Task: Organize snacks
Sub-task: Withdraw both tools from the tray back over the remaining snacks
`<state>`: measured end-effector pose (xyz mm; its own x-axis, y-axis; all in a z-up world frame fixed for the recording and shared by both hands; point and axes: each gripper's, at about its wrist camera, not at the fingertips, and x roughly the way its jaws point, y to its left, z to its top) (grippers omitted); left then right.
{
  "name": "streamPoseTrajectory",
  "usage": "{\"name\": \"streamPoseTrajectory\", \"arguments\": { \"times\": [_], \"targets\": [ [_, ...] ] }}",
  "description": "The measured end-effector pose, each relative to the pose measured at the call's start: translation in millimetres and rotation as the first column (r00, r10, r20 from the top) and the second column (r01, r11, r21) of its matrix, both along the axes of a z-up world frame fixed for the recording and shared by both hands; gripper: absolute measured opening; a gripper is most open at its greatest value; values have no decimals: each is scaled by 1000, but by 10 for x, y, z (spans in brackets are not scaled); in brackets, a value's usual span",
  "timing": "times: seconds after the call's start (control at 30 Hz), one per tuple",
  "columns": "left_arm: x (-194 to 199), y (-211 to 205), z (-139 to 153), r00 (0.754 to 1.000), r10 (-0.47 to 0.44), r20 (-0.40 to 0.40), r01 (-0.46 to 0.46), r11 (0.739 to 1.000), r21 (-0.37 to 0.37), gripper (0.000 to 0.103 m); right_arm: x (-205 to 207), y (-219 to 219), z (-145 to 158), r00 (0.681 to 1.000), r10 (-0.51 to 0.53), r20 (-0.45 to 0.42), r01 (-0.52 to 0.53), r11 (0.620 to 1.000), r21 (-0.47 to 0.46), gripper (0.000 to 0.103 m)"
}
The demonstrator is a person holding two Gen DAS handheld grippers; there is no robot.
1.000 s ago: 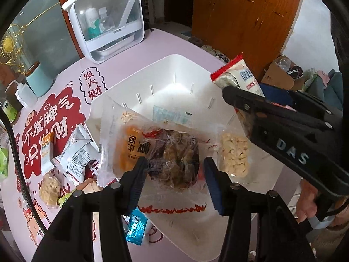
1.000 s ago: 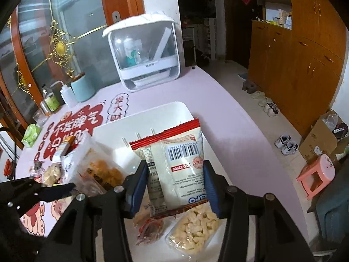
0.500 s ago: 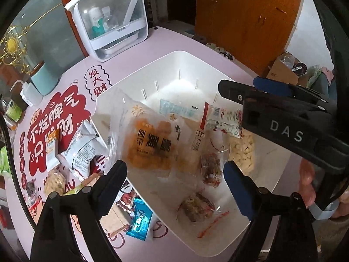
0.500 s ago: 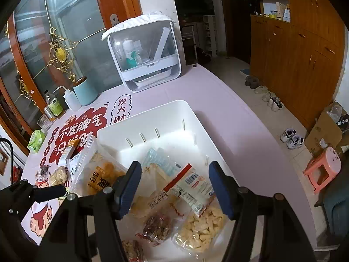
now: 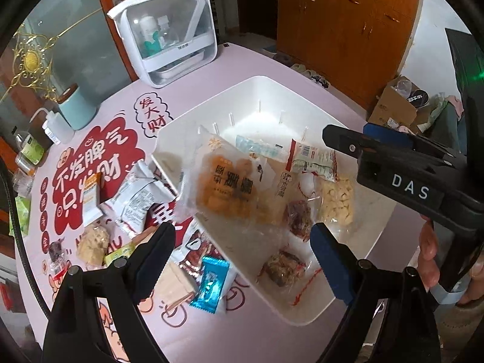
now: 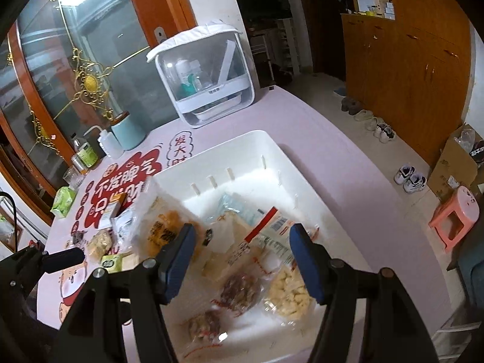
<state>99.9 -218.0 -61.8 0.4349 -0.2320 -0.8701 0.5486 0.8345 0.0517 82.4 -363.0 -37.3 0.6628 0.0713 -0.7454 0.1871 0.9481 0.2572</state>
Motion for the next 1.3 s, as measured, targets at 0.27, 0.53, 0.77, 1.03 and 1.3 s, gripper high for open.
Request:
{"name": "streamPoseTrajectory", "arguments": {
  "times": [0.27, 0.53, 0.77, 1.03, 1.3],
  "targets": [
    [-196, 327, 192, 999, 29, 40, -30, 999, 19, 90, -158, 322, 252, 997, 47, 68, -48, 999, 11, 65],
    [-238, 902, 367, 989, 128, 76, -132, 989, 59, 90, -124, 845, 440, 982, 137, 130, -141, 990, 23, 65],
    [-136, 1747, 552, 956, 273, 109, -280, 958, 54, 90, 54, 1456, 563, 967, 217, 133, -218, 976, -8, 65],
    [165, 2755, 787, 906, 389, 168, -398, 917, 24, 90, 523, 2044, 694, 970, 227, 88, -228, 974, 3, 65],
    [734, 3661, 863, 859, 464, 218, -473, 881, -13, 91, 1147, 2767, 407, 959, 277, -63, -275, 961, 34, 65]
  ]
}}
